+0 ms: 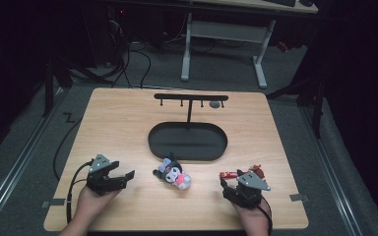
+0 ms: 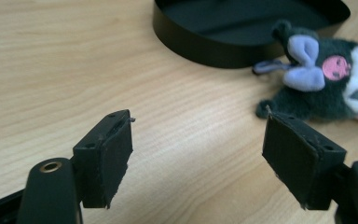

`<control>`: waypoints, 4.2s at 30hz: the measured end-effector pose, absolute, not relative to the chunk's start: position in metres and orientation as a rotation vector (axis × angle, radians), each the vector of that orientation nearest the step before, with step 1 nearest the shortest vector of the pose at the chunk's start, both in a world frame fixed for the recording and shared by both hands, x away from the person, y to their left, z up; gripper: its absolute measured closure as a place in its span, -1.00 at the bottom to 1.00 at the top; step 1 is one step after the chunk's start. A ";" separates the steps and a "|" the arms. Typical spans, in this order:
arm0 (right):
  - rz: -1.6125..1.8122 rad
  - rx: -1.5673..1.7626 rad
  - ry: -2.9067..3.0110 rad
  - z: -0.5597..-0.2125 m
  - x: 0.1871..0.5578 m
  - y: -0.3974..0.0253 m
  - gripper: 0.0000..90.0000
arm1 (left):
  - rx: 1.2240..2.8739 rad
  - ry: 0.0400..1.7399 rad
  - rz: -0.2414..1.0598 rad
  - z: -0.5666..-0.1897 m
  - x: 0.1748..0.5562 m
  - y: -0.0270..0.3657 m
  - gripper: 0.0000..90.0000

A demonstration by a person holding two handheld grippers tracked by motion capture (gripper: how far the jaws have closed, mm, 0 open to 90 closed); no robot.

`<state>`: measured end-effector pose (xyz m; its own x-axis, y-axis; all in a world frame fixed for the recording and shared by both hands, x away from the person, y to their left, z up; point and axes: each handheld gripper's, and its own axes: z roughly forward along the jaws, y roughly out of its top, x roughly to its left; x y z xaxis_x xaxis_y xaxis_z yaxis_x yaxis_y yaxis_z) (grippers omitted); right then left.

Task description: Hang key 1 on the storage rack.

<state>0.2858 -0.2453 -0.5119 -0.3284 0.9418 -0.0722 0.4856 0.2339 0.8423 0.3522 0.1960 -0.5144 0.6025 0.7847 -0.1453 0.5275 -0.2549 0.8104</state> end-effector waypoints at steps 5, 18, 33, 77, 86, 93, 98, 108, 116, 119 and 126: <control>1.008 1.273 1.936 -0.515 0.288 -0.247 -0.34 | 1.993 0.990 0.407 -0.512 0.349 0.186 -0.39; 1.052 1.280 1.940 -0.516 0.286 -0.253 -0.37 | 1.994 0.988 0.443 -0.513 0.348 0.186 -0.36; 1.007 1.331 2.041 -0.519 0.290 -0.251 -0.46 | 2.029 1.009 0.467 -0.515 0.349 0.190 -0.25; 0.751 1.451 2.234 -0.503 0.295 -0.242 -0.51 | 2.062 0.865 0.526 -0.519 0.347 0.192 -0.42; 0.721 1.495 2.264 -0.502 0.293 -0.252 -0.51 | 2.054 0.867 0.528 -0.519 0.348 0.193 -0.42; 0.681 1.525 2.286 -0.496 0.290 -0.258 -0.51 | 2.058 0.856 0.525 -0.517 0.347 0.193 -0.42; 0.661 1.537 2.279 -0.491 0.287 -0.263 -0.50 | 2.060 0.853 0.524 -0.518 0.348 0.193 -0.42; 0.623 1.591 2.279 -0.483 0.283 -0.279 -0.43 | 2.059 0.849 0.521 -0.517 0.347 0.193 -0.43; 0.581 1.632 2.279 -0.479 0.281 -0.294 -0.36 | 2.065 0.842 0.513 -0.518 0.347 0.193 -0.43; 0.573 1.657 2.276 -0.478 0.280 -0.300 -0.31 | 2.067 0.838 0.512 -0.518 0.347 0.192 -0.43; 0.560 1.693 2.267 -0.474 0.280 -0.313 -0.21 | 2.071 0.832 0.506 -0.518 0.346 0.192 -0.43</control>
<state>0.2796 -0.3132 -0.4743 -0.2894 0.9569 0.0246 0.8582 0.2480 0.4494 0.3463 0.1921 -0.5178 0.6995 0.7122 0.0581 0.3791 -0.4388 0.8147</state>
